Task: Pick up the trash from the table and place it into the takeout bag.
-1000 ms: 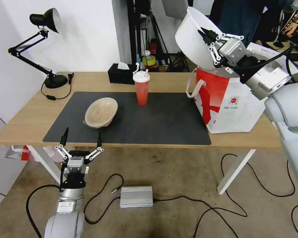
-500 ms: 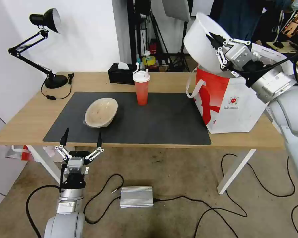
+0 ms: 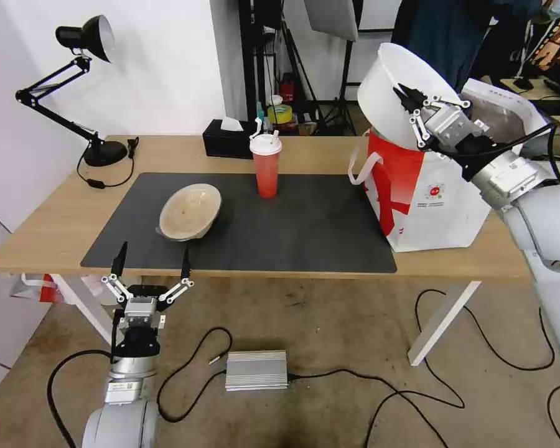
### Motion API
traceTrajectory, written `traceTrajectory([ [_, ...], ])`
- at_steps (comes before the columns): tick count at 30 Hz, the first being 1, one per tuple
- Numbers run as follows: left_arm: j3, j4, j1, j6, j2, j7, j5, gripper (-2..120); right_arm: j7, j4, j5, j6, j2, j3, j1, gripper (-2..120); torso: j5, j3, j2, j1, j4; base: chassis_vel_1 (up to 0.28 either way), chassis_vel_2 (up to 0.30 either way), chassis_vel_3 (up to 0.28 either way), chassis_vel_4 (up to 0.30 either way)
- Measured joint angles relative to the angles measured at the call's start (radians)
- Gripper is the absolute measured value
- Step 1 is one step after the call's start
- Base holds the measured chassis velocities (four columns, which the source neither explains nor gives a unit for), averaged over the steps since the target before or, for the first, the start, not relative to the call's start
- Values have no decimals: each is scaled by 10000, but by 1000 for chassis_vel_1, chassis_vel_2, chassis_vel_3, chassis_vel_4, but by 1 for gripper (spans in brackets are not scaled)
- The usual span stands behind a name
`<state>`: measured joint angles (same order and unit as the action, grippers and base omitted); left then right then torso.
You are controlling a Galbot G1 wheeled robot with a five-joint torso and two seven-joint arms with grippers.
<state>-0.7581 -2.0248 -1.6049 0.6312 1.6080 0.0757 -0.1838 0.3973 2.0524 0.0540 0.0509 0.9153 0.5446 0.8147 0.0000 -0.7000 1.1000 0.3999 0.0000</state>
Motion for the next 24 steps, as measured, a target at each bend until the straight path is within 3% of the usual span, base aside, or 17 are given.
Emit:
traceTrajectory([
  [24, -29, -91, -135, 0, 0, -25, 21, 100, -51, -414, 141, -358, 137, 573, 575, 1, 0, 0, 0, 0, 0, 0, 0, 0, 0],
])
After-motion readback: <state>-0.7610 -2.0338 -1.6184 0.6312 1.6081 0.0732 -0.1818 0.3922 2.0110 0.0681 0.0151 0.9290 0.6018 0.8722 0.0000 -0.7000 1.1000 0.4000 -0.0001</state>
